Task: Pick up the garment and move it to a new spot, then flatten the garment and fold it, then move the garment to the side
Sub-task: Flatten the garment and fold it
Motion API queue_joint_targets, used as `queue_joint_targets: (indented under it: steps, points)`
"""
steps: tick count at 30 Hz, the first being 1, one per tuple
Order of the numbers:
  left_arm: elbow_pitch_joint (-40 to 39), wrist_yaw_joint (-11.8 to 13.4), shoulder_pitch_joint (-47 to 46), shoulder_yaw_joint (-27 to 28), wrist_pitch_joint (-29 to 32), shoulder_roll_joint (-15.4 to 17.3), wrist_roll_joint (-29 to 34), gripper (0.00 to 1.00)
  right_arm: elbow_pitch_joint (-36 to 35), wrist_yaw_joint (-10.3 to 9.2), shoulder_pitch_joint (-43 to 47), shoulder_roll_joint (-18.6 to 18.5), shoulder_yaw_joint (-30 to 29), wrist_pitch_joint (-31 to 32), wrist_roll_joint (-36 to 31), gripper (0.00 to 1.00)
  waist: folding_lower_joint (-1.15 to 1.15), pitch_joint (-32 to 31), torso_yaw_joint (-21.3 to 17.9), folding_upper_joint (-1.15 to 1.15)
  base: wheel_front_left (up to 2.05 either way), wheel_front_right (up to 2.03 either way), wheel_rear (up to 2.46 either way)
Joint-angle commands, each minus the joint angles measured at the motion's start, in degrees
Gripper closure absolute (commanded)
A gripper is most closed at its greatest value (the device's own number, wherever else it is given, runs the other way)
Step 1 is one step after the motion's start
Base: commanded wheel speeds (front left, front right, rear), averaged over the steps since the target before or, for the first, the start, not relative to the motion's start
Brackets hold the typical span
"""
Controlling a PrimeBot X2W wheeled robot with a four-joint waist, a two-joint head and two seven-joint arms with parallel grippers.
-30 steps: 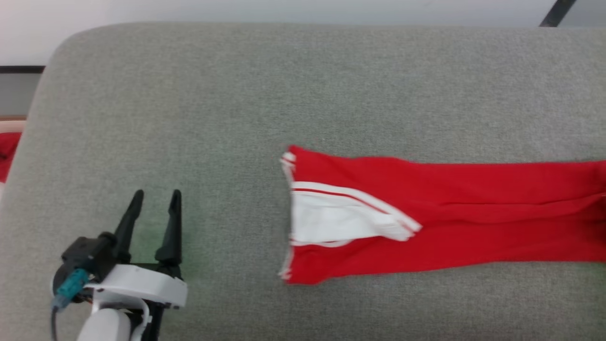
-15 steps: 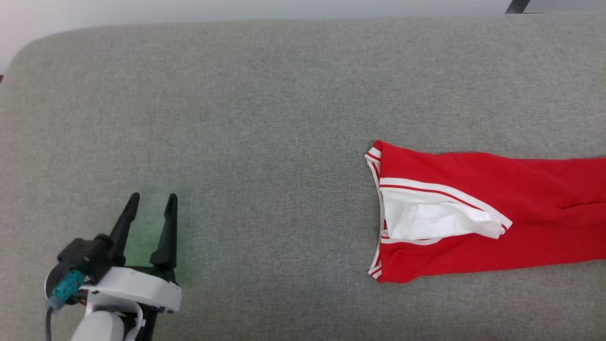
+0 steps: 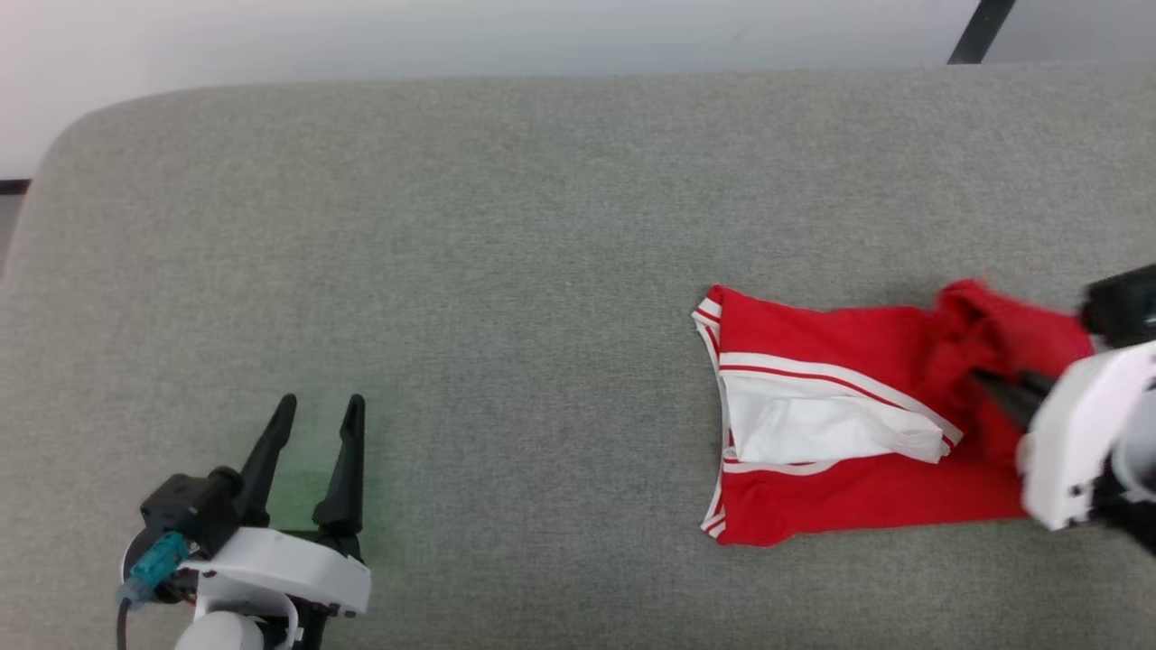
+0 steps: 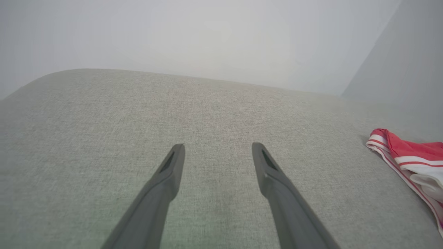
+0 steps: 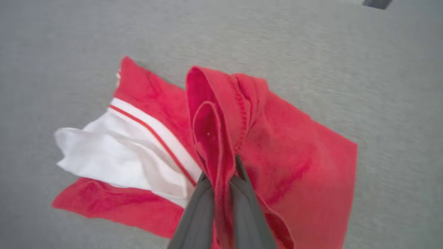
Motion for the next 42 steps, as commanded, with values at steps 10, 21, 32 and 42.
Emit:
queue_joint_targets:
  steps: [10, 21, 32, 42]
  points:
    - [-0.1, -0.1, 0.5, 0.9, 0.0, -2.0, -0.8, 0.00, -4.3, -0.10, -2.6, 3.4, 11.1, 1.1, 1.0, 1.00, 0.00, -0.8, 3.7, 0.00, 0.00, 0.00, 0.00]
    - [0.3, -0.1, 0.4, 1.2, 0.0, -3.4, -0.8, 0.00, 1.0, -0.10, -6.0, 7.1, 16.6, -1.9, 2.2, 1.00, 0.00, -1.0, 4.9, 0.00, 0.00, 0.00, 0.00]
    - [0.2, -0.1, 0.4, 2.3, 0.0, -3.2, -0.6, 0.00, 3.9, -0.10, -7.1, 7.4, 18.5, -6.9, 3.5, 0.00, 0.00, -1.7, 4.0, 0.00, 0.00, 0.00, 0.00]
    - [0.3, -0.1, 1.2, 2.5, 0.0, -2.3, -0.2, 0.00, 5.1, -0.10, -6.2, 4.5, 14.9, -15.6, 3.1, 0.00, 0.00, -3.3, 1.2, 0.00, 0.00, 0.00, 0.00]
